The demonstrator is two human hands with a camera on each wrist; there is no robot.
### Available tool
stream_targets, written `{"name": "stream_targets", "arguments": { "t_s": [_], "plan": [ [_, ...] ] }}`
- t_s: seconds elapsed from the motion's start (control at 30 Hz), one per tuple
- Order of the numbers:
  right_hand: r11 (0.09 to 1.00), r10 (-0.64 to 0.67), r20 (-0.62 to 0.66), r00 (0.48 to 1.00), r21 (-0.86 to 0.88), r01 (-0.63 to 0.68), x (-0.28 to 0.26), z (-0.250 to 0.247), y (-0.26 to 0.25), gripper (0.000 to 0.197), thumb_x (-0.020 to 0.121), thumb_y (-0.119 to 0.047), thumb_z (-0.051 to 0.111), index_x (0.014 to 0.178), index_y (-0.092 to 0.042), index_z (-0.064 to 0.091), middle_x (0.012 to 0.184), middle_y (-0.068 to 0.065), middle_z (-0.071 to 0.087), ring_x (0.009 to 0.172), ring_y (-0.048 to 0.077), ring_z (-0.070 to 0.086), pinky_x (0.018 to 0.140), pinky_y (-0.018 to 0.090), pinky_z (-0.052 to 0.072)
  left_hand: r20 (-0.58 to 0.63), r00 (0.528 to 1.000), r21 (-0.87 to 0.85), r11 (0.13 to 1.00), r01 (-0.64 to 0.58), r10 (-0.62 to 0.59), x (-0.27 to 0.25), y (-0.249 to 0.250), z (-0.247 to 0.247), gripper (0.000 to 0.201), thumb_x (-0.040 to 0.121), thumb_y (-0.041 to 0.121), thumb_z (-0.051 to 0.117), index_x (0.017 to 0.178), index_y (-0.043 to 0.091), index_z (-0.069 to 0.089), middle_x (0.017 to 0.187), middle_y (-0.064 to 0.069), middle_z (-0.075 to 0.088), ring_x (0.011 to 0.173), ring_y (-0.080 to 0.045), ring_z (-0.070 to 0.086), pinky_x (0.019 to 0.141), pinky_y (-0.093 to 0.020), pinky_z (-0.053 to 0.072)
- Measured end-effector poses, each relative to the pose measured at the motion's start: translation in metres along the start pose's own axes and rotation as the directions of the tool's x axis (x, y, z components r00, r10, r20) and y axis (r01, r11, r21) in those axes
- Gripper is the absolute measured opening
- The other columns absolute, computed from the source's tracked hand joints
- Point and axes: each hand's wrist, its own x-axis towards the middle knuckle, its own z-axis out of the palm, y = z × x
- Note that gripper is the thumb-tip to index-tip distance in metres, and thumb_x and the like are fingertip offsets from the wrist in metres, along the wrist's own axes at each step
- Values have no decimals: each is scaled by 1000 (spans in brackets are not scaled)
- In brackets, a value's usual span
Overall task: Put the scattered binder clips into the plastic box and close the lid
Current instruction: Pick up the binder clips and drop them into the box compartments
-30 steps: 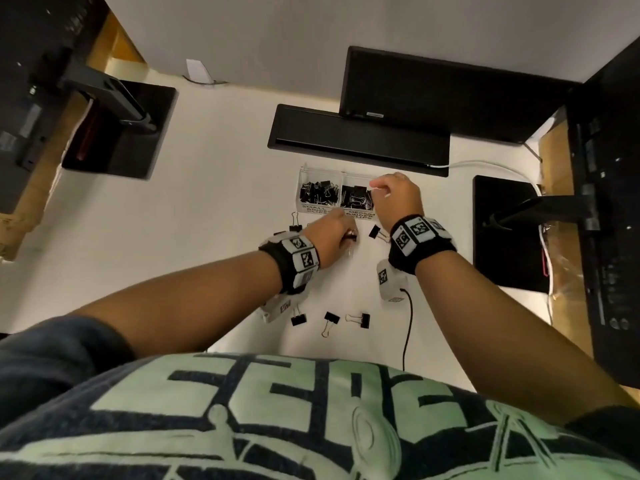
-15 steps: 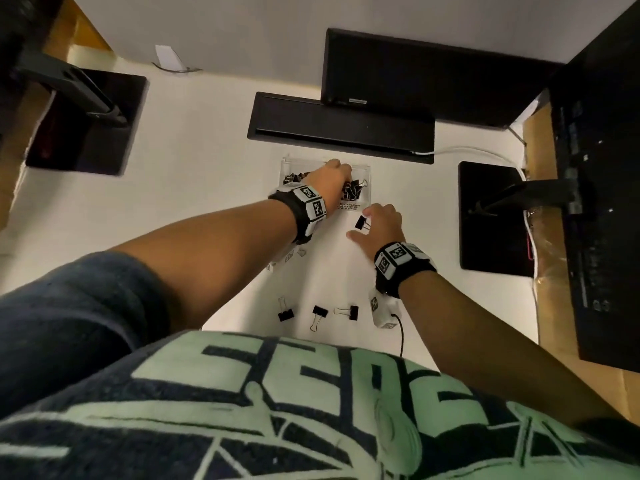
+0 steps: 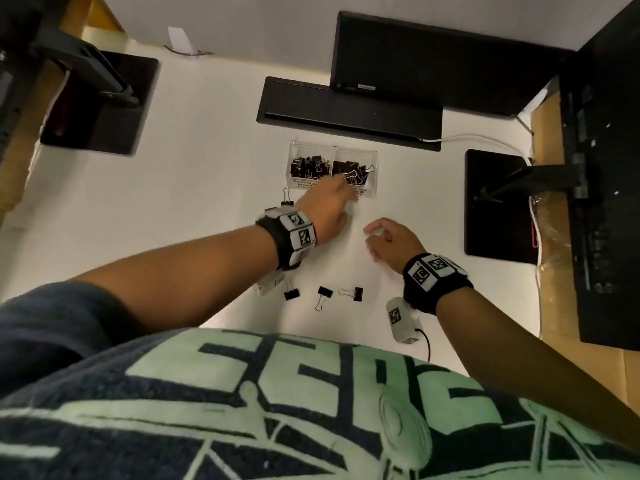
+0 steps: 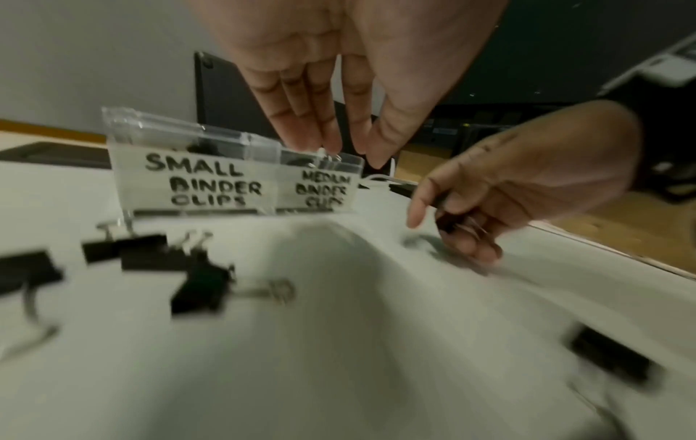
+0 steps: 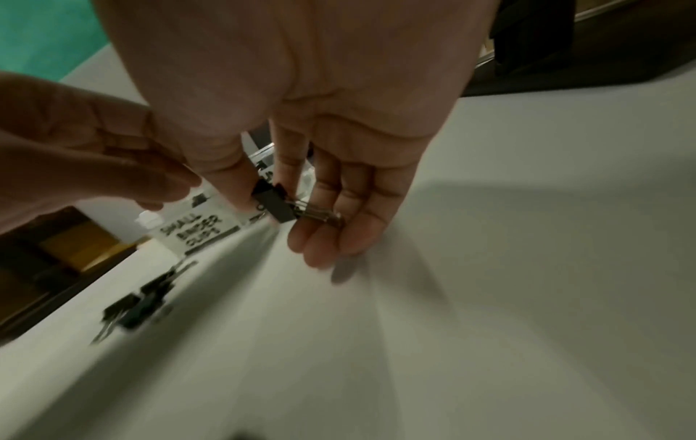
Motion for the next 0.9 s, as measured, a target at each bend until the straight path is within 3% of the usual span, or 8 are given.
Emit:
{"name": "stream_targets", "arguments": {
  "t_s": [0.07, 0.13, 0.23, 0.37, 0.47, 0.7, 0.9],
  "plan": [
    [995, -20, 90, 996, -100, 29, -13, 4, 2, 15, 88, -20, 50, 87, -18, 64, 68, -2, 58, 65, 18, 55, 65, 27, 45, 180, 983, -23, 999, 28, -24, -28, 8, 10, 29, 88, 14, 54, 117, 16, 58, 120, -5, 52, 113, -24, 51, 92, -37, 49],
    [963, -45, 163, 986, -257, 86, -26, 12, 5, 16, 89, -21, 49, 86, -15, 64, 71, -7, 56, 72, 18, 54, 69, 26, 41, 380, 924, 36, 999, 39, -50, -52, 15, 21, 28, 90, 22, 53, 117, 19, 57, 119, -4, 51, 112, -24, 52, 85, -38, 49],
    [909, -71, 230, 971, -386, 158, -41, 24, 12, 6, 84, -20, 59, 87, -15, 60, 75, -5, 56, 75, 19, 54, 66, 27, 41, 491, 866, 130, 991, 38, -98, -76, 19, 37, 33, 88, 33, 55, 117, 16, 53, 119, -5, 48, 105, -27, 57, 78, -39, 51],
    [857, -120, 276, 954, -455, 240, -51, 34, 22, 28, 77, -22, 71, 99, -16, 55, 93, 0, 50, 81, 19, 52, 71, 26, 41, 452, 882, 169, 984, 58, -130, -90, 24, 52, 40, 88, 34, 57, 117, 9, 47, 118, -10, 46, 95, -32, 60, 66, -35, 44],
    [829, -143, 252, 957, -498, 255, -55, 38, 24, 29, 78, -17, 70, 102, -15, 54, 97, 0, 46, 79, 18, 50, 71, 25, 40, 406, 907, 163, 985, 46, -110, -92, 27, 56, 30, 91, 25, 52, 114, 5, 49, 115, -13, 47, 92, -33, 59, 63, -35, 42],
    [846, -161, 191, 968, -479, 235, -53, 41, 17, 24, 77, -11, 66, 100, -11, 59, 97, 2, 46, 80, 17, 48, 72, 24, 36, 297, 946, 74, 991, 116, -133, -98, 19, 48, 24, 87, 17, 52, 108, 5, 52, 108, -14, 49, 90, -32, 57, 67, -36, 48],
    [923, -171, 30, 985, -344, 170, -29, 23, -20, 21, 77, -14, 70, 98, -11, 66, 97, 4, 56, 86, 16, 51, 77, 23, 39, 159, 965, -100, 969, 225, -208, -103, -6, 29, 34, 83, 14, 59, 117, 8, 59, 117, -14, 48, 103, -28, 53, 87, -33, 47]
  ]
}}
